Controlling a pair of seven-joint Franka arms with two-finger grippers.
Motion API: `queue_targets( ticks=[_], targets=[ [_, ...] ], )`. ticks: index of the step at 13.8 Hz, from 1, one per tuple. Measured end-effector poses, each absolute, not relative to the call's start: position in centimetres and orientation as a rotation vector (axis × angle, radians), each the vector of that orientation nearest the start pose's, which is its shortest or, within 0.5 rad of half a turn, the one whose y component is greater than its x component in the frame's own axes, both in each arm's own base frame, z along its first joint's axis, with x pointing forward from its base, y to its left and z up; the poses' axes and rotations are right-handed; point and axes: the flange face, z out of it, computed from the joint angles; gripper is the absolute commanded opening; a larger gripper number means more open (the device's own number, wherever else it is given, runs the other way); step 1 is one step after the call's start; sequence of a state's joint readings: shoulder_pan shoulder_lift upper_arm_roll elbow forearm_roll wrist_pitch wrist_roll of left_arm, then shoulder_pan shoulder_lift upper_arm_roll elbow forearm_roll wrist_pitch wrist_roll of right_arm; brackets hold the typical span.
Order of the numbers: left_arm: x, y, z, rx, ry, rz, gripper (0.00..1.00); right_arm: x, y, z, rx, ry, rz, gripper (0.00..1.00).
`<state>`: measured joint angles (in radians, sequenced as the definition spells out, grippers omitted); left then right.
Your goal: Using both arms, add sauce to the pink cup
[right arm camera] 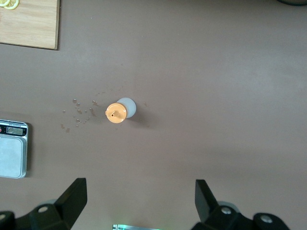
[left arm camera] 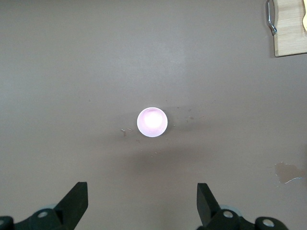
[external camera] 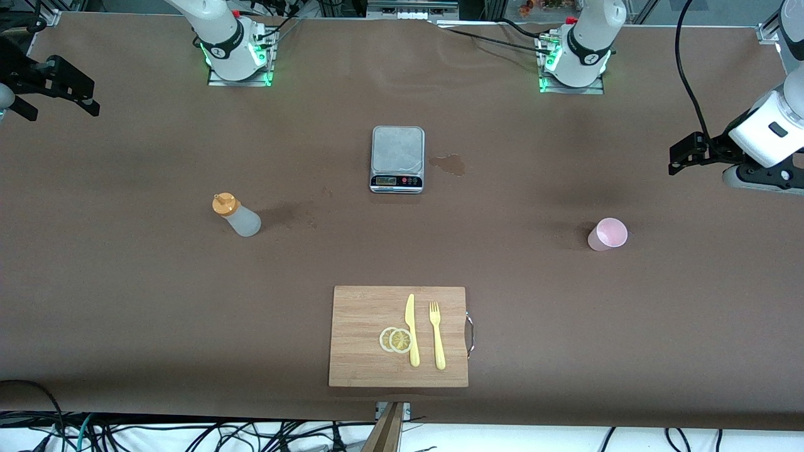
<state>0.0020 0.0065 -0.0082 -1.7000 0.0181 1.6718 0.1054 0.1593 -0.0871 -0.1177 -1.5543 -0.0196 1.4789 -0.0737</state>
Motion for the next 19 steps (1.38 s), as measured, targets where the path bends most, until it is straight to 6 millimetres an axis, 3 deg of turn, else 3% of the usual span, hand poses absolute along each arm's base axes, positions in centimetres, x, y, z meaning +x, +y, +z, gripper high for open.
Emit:
queue_targets(
  ticks=[5, 10, 19],
  targets=[
    [55.6, -0.4, 57.1, -3.119, 0.185, 0.052, 1.00, 51.9, 1.7, 66.8, -3.146, -0.180, -0.010, 1.00],
    [55.3, -0.4, 56.0, -3.119, 0.186, 0.098, 1.00, 52.2, 1.7, 66.2, -3.147, -0.181, 0.007, 1.00],
    [54.8, -0.4, 57.2, -3.119, 0.185, 0.063, 1.00, 52.3, 2.2, 66.1, -3.145, -0.193, 0.011, 1.00]
  ],
)
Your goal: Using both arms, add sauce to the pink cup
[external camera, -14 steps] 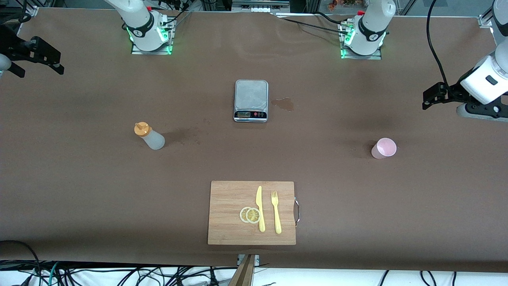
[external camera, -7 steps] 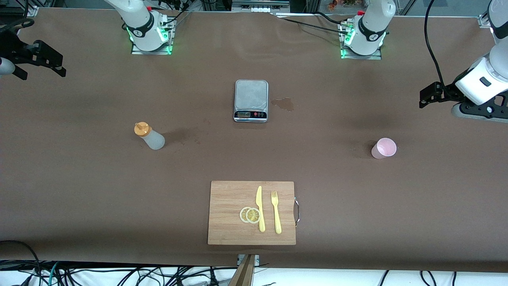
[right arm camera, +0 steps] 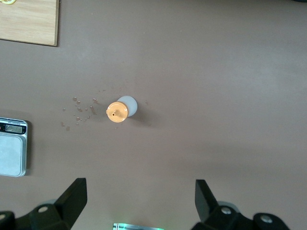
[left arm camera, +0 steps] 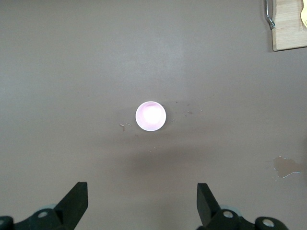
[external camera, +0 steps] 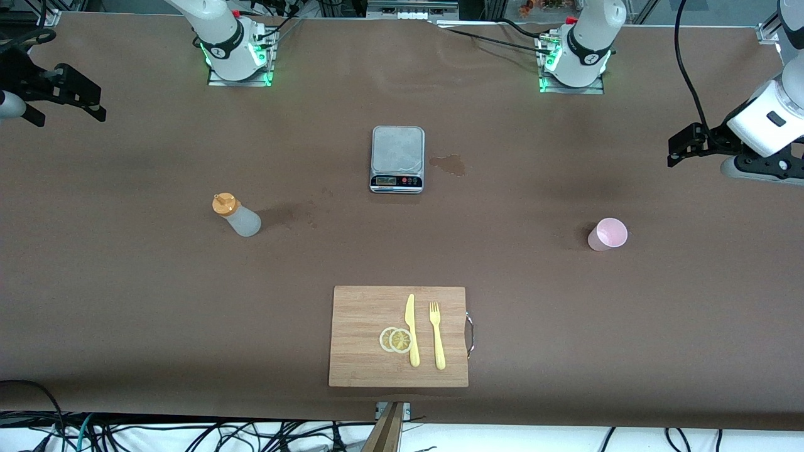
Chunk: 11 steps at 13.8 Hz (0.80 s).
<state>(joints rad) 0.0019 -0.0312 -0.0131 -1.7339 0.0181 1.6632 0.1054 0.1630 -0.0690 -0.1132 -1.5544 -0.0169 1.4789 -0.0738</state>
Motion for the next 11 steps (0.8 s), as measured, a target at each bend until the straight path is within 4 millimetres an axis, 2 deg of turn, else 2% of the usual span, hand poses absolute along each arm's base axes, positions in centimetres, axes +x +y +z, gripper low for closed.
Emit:
queue_targets(
  ticks=[5, 11],
  targets=[
    [54.8, -0.4, 57.2, -3.119, 0.183, 0.064, 1.00, 52.6, 2.2, 65.6, -3.131, -0.189, 0.021, 1.00],
    [55.1, 1.2, 56.4, -3.123, 0.140, 0.083, 1.00, 52.8, 2.2, 65.5, -3.129, -0.188, 0.022, 1.00]
  ],
)
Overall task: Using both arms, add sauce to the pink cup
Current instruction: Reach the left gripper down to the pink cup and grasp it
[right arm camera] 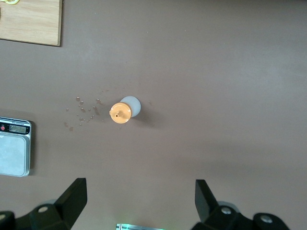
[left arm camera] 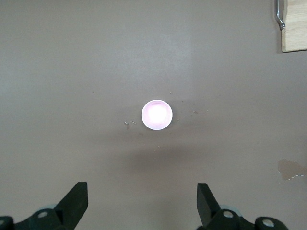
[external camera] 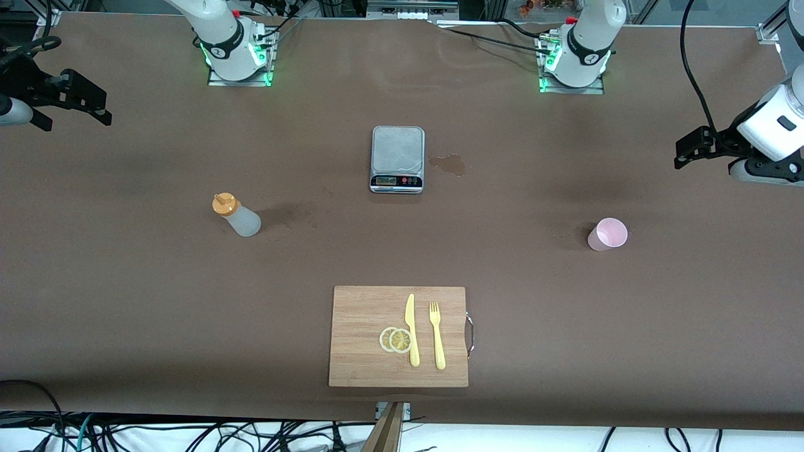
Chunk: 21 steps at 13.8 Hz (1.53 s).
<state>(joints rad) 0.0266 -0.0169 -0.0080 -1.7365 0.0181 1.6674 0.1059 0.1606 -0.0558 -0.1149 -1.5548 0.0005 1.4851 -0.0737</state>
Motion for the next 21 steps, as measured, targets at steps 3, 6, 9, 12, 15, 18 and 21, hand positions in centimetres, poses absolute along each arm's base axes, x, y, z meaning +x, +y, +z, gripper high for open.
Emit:
queue_targets(
  ticks=[3, 6, 9, 12, 15, 18, 21],
  targets=[
    [55.9, 1.3, 54.9, -3.123, 0.139, 0.115, 1.00, 52.8, 2.1, 65.5, -3.128, -0.185, 0.021, 1.00],
    [56.6, 1.7, 53.7, -3.124, 0.128, 0.124, 1.00, 52.8, 1.8, 65.5, -3.128, -0.177, 0.020, 1.00],
    [57.6, 2.4, 52.0, -3.125, 0.118, 0.138, 1.00, 52.7, 1.2, 65.6, -3.126, -0.157, 0.018, 1.00],
    [59.2, 2.5, 46.3, -3.124, 0.185, 0.265, 1.00, 52.7, 1.2, 65.6, -3.126, -0.157, 0.017, 1.00],
    [61.1, 2.5, 39.9, -3.121, 0.307, 0.343, 1.00, 52.7, 1.2, 65.6, -3.125, -0.158, 0.017, 1.00],
    [61.8, 3.1, 34.2, -3.109, 0.538, 0.374, 1.00, 52.7, 1.2, 65.6, -3.125, -0.158, 0.016, 1.00],
    [60.7, 4.3, 29.2, -3.094, 0.674, 0.299, 0.99, 52.8, 1.2, 65.6, -3.125, -0.158, 0.016, 1.00]
  ],
)
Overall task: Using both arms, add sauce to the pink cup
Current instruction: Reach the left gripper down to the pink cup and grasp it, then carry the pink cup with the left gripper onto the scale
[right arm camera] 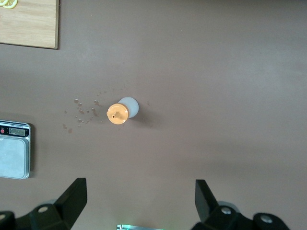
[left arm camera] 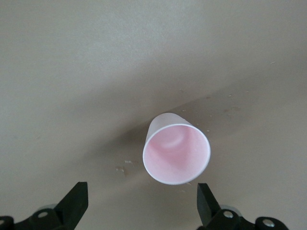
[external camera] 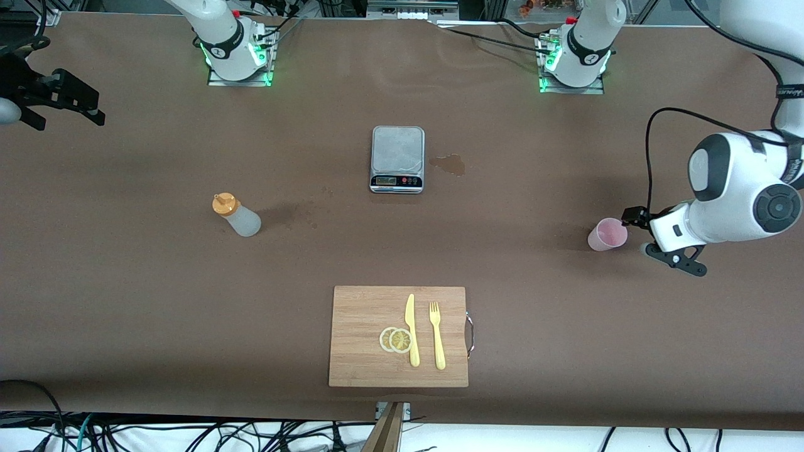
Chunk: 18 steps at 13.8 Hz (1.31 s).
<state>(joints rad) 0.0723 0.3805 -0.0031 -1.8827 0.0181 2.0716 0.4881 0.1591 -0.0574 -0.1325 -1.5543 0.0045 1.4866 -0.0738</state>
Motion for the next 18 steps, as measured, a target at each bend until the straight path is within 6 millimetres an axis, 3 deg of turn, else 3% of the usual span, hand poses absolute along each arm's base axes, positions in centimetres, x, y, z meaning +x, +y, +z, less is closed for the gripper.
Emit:
queue_targets(
  ticks=[1, 3, 7, 9, 12, 14, 15, 18],
  targets=[
    [60.1, 4.5, 28.0, -3.091, 0.694, 0.280, 0.97, 52.8, 1.2, 65.6, -3.125, -0.158, 0.016, 1.00],
    [59.4, 4.3, 26.7, -3.085, 0.719, 0.260, 0.81, 52.8, 1.2, 65.6, -3.125, -0.158, 0.015, 1.00],
    [59.2, 3.5, 25.1, -3.083, 0.743, 0.256, 0.36, 52.8, 1.2, 65.6, -3.125, -0.158, 0.014, 1.00],
    [59.2, 3.6, 24.5, -3.084, 0.743, 0.263, 0.27, 52.8, 1.3, 65.6, -3.125, -0.159, 0.014, 1.00],
    [59.3, 3.6, 23.9, -3.085, 0.743, 0.264, 0.26, 52.8, 1.3, 65.6, -3.125, -0.159, 0.014, 1.00],
    [59.3, 3.6, 23.6, -3.084, 0.743, 0.257, 0.03, 52.8, 1.3, 65.6, -3.125, -0.159, 0.014, 1.00],
    [59.3, 3.6, 23.5, -3.085, 0.743, 0.260, 0.00, 52.8, 1.3, 65.6, -3.125, -0.159, 0.014, 1.00],
    [59.7, 3.5, 23.8, -3.083, 0.744, 0.246, 0.00, 52.8, 1.3, 65.6, -3.125, -0.159, 0.014, 1.00]
  ],
)
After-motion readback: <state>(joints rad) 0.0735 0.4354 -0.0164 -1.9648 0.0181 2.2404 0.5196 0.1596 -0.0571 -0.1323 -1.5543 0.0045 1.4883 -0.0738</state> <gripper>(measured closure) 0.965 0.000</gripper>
